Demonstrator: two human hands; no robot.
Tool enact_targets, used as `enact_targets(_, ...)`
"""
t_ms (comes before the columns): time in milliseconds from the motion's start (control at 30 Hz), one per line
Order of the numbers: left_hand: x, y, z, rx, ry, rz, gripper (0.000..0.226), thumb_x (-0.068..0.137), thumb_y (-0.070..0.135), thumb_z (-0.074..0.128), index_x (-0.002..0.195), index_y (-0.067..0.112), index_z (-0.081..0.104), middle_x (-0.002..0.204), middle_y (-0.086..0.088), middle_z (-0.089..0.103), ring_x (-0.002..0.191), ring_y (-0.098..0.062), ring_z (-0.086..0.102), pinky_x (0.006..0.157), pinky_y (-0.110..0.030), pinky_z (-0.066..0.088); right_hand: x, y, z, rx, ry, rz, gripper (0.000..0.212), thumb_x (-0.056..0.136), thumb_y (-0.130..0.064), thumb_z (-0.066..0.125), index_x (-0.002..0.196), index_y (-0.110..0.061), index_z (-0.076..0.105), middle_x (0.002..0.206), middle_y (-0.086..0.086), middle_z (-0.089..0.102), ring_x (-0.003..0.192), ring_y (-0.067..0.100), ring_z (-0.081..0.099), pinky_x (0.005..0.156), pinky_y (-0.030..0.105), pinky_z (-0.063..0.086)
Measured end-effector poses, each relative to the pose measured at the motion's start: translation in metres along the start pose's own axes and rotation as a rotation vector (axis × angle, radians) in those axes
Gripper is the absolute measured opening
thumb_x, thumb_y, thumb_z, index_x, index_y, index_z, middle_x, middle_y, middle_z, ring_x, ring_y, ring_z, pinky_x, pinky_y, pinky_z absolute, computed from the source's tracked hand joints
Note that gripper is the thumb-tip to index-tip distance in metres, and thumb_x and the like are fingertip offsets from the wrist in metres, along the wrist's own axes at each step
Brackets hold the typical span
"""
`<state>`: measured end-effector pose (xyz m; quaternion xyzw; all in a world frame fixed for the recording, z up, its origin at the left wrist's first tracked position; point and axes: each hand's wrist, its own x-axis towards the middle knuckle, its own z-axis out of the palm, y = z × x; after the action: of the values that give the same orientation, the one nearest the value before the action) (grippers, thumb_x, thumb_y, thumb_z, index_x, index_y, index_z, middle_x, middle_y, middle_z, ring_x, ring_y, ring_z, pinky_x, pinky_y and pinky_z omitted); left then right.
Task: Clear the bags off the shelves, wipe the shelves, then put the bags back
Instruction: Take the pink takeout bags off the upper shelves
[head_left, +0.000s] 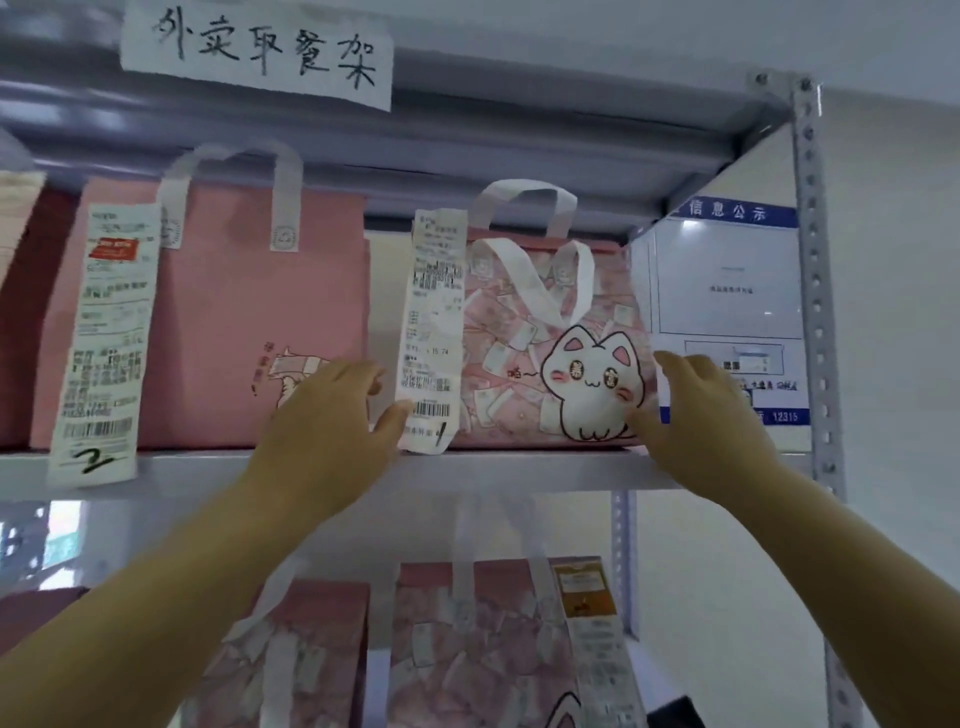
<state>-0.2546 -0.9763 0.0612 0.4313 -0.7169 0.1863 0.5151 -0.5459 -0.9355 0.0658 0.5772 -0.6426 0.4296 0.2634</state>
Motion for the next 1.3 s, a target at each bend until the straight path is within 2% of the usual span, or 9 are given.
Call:
enact_targets(133, 0.001, 0.007, 0.004, -0.070, -0.080, -0.045, 0.024, 0.090, 0.031, 0.053, 0.110, 0.022, 0.063, 0.108, 0.006, 0.068, 0.091, -0.015, 0.060, 0.078, -0.032, 0.049, 0.016, 0.005, 0.007, 0.103, -0.112, 0.041, 0.045, 0.083, -0.034, 0.059, 0.122, -0.018, 0.046, 0.116, 0.008, 0.055, 0.099, 0.027, 0.052, 0.079, 0.038, 0.045)
enact_targets(267, 0.002, 0.010, 0.008, -0.093, -0.115, -0.060, 0.017, 0.092, 0.024, 0.053, 0.103, 0.022, 0.066, 0.107, 0.010, 0.069, 0.081, -0.010, 0.061, 0.067, -0.023, 0.046, 0.021, 0.010, 0.013, 0.195, -0.113, 0.020, 0.030, 0.082, -0.030, 0.063, 0.108, -0.018, 0.054, 0.094, -0.002, 0.056, 0.079, 0.017, 0.049, 0.053, 0.023, 0.032)
enact_targets(600, -0.001, 0.008, 0.011, -0.116, -0.075, -0.069, 0.019, 0.090, 0.019, 0.057, 0.106, 0.018, 0.066, 0.108, 0.006, 0.070, 0.090, -0.013, 0.065, 0.082, -0.032, 0.053, 0.020, 0.016, 0.018, 0.265, -0.080, 0.022, 0.041, 0.080, -0.034, 0.067, 0.114, -0.017, 0.053, 0.109, 0.002, 0.062, 0.085, 0.019, 0.056, 0.068, 0.029, 0.040)
enact_targets(800, -0.002, 0.007, 0.011, -0.109, -0.065, -0.073, 0.018, 0.089, 0.022, 0.059, 0.104, 0.021, 0.067, 0.102, 0.009, 0.071, 0.086, -0.011, 0.065, 0.079, -0.031, 0.053, 0.019, 0.016, 0.017, 0.248, -0.075, 0.030, 0.045, 0.081, -0.039, 0.064, 0.118, -0.017, 0.051, 0.115, 0.004, 0.061, 0.094, 0.023, 0.060, 0.076, 0.036, 0.048)
enact_targets(933, -0.005, 0.006, 0.007, -0.107, -0.008, -0.055, 0.015, 0.086, 0.026, 0.061, 0.100, 0.026, 0.067, 0.090, 0.021, 0.065, 0.077, 0.004, 0.060, 0.065, -0.015, 0.046, 0.015, 0.016, 0.011, 0.196, 0.005, 0.010, 0.056, 0.082, -0.044, 0.062, 0.127, -0.014, 0.046, 0.120, 0.007, 0.055, 0.098, 0.024, 0.057, 0.076, 0.035, 0.044)
enact_targets(1000, -0.009, 0.006, 0.001, -0.052, 0.036, -0.022, 0.012, 0.085, 0.030, 0.062, 0.094, 0.024, 0.066, 0.086, 0.016, 0.066, 0.074, -0.001, 0.060, 0.065, -0.025, 0.049, 0.010, 0.013, 0.005, 0.174, 0.091, -0.033, 0.057, 0.082, -0.043, 0.064, 0.127, -0.014, 0.046, 0.123, 0.007, 0.053, 0.103, 0.025, 0.055, 0.081, 0.038, 0.045)
enact_targets(1067, -0.013, 0.008, -0.007, 0.017, 0.088, 0.027, 0.013, 0.084, 0.033, 0.062, 0.089, 0.021, 0.064, 0.083, 0.008, 0.065, 0.074, -0.014, 0.060, 0.067, -0.034, 0.050, 0.003, 0.006, 0.000, 0.180, 0.189, -0.107, 0.050, 0.082, -0.041, 0.064, 0.122, -0.015, 0.049, 0.120, 0.005, 0.055, 0.100, 0.021, 0.055, 0.079, 0.034, 0.045)
enact_targets(1167, -0.022, 0.011, -0.022, 0.033, 0.119, 0.078, 0.015, 0.083, 0.035, 0.060, 0.085, 0.020, 0.063, 0.083, 0.006, 0.063, 0.074, -0.016, 0.059, 0.067, -0.035, 0.049, -0.010, -0.013, -0.007, 0.250, 0.275, -0.240, 0.035, 0.083, -0.036, 0.064, 0.110, -0.015, 0.055, 0.107, 0.001, 0.060, 0.089, 0.015, 0.055, 0.072, 0.026, 0.040)
enact_targets(1300, -0.042, 0.008, -0.039, 0.027, 0.114, 0.110, 0.016, 0.084, 0.031, 0.060, 0.085, 0.015, 0.064, 0.082, 0.003, 0.064, 0.074, -0.015, 0.059, 0.064, -0.032, 0.051, -0.034, -0.049, -0.011, 0.365, 0.226, -0.368, 0.027, 0.083, -0.039, 0.061, 0.101, -0.018, 0.058, 0.094, -0.010, 0.056, 0.080, 0.010, 0.056, 0.065, 0.022, 0.046)
